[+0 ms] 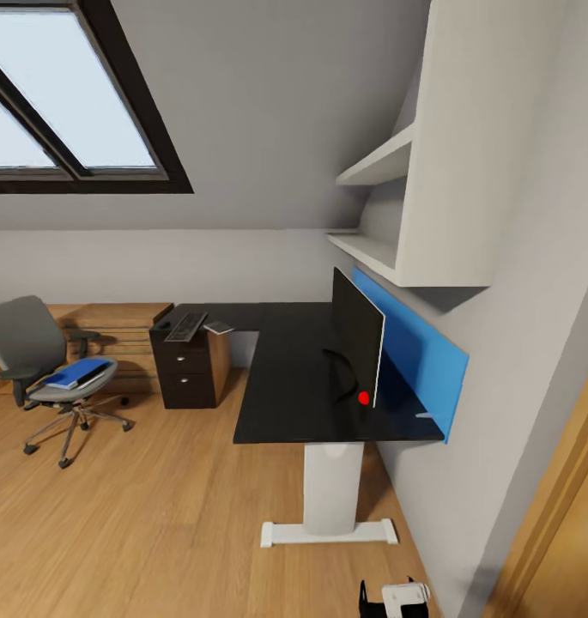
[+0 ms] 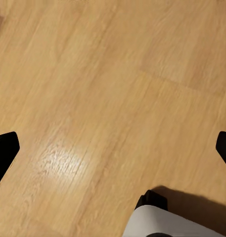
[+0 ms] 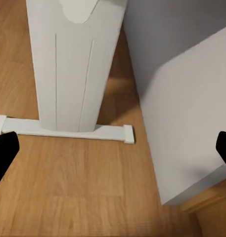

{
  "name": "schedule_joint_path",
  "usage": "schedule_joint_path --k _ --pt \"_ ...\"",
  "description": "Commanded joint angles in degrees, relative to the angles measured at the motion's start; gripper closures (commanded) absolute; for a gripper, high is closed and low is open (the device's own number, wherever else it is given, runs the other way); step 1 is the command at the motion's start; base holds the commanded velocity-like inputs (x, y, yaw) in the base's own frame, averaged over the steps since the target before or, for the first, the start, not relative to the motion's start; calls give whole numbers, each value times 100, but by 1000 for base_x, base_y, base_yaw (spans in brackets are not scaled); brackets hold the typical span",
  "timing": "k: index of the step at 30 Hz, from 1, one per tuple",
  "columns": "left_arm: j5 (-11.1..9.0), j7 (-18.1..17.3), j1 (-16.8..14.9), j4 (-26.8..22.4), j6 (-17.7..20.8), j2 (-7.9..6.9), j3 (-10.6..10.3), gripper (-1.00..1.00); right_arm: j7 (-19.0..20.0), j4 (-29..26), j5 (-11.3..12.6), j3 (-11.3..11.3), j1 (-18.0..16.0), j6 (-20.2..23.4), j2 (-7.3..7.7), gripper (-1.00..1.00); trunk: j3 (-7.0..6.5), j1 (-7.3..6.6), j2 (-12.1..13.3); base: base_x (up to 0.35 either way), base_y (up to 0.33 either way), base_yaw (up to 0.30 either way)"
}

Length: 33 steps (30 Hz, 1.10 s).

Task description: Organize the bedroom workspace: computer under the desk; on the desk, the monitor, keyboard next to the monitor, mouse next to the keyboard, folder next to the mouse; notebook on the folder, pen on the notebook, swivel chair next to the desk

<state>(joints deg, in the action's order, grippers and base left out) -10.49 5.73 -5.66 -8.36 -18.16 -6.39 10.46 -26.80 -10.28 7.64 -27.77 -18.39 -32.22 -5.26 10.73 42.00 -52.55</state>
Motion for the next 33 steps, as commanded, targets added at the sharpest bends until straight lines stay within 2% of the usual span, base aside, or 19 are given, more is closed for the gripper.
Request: schedule_joint_path --k 1,2,5,14,24,33 --pt "-52 -1 -5 7 -17 4 -17 -100 -18 7 60 -54 -7 -28 -11 -100 10 4 -4 284 189 35" --pt "-50 -3 -5 9 -13 49 -25 -100 -18 90 73 -56 -7 -19 -135 -100 16 4 -4 298 213 154" --pt "-49 -5 -5 10 -12 91 -26 -100 -5 173 79 -61 -7 -21 -164 -100 36 4 -4 298 219 164" --pt "-49 -2 -5 10 -12 102 -26 -100 403 192 149 -53 -7 -16 -169 -100 100 4 -4 279 235 160" --pt "-50 -1 -5 10 -12 103 -26 -100 473 193 344 -57 -7 -21 -170 -100 160 4 -4 263 246 51" --pt "-49 -1 -5 10 -12 103 -26 -100 474 193 348 -55 -7 -22 -170 -100 162 4 -4 260 251 1"
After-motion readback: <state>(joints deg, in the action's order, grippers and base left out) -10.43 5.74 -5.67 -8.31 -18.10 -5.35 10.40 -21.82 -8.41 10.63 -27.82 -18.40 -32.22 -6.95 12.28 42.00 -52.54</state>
